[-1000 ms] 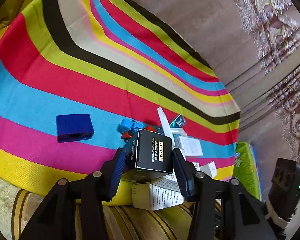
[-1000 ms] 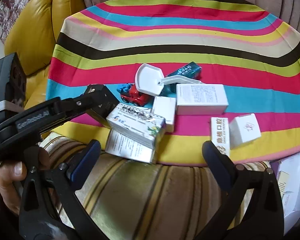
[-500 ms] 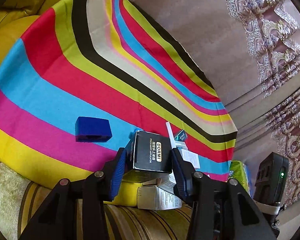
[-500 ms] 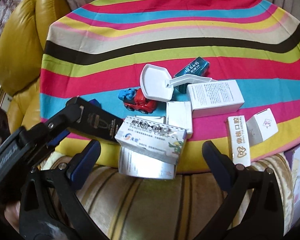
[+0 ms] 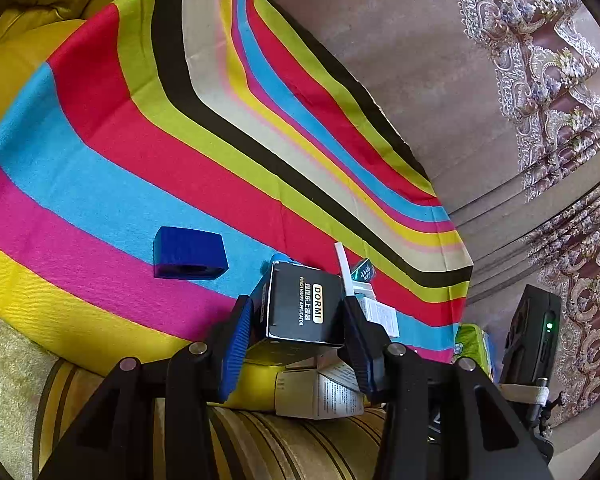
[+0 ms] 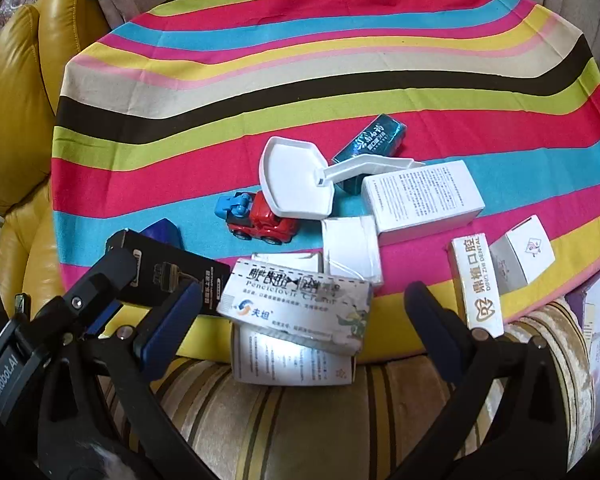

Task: Organize rigid objects
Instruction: 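Grip the white Penciclovir medicine box with the right tool, then lift both held boxes toward the purple-rimmed storage box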

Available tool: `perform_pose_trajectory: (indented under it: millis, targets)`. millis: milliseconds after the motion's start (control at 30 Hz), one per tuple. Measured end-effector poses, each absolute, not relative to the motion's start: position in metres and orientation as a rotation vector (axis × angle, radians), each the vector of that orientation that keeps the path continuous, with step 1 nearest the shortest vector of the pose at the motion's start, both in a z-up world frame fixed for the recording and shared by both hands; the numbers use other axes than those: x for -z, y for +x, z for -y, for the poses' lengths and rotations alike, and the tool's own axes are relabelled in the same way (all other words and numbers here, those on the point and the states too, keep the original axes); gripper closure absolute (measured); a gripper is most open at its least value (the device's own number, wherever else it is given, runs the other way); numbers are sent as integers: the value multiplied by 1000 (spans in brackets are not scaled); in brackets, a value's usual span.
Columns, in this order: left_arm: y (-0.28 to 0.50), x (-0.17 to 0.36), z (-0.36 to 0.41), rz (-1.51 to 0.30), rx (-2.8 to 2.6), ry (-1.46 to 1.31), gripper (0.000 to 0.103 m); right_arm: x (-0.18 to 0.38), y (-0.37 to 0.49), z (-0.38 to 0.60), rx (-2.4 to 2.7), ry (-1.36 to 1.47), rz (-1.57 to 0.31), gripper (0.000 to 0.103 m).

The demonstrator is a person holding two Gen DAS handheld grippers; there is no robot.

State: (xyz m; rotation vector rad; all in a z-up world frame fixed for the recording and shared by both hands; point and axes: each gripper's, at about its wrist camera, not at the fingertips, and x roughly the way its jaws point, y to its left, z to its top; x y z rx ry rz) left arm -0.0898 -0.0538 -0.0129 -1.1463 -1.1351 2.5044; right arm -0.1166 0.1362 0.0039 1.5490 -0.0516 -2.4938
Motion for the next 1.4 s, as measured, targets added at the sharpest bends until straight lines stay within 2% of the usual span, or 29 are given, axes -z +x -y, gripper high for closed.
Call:
perform_pose_trajectory:
  millis: [100,233,267,700,1067,1400]
  targets:
    - [-89,13,54,1133,-2504,-1142,57,-1,-119,-135,2490,1566,41,4]
    - [-90,14,53,1134,-2501,-1143,57,4,-119,-135,2478,1583,28,19]
    - [-90,14,54,1134,-2501,-1143,57,4,-119,-136,2475,1588,29,20]
    - [-80,-8,43,1021,-2631,-1024,57,-13,-106,-148,2502,1445,85,20]
    - [-64,-53,15,806,-2771,-823,57,-38,-92,-170,2532,1262,85,20]
    - [-69,-68,-47,683,-2608,-874,57,-54,-84,-236,2633,1225,148,20]
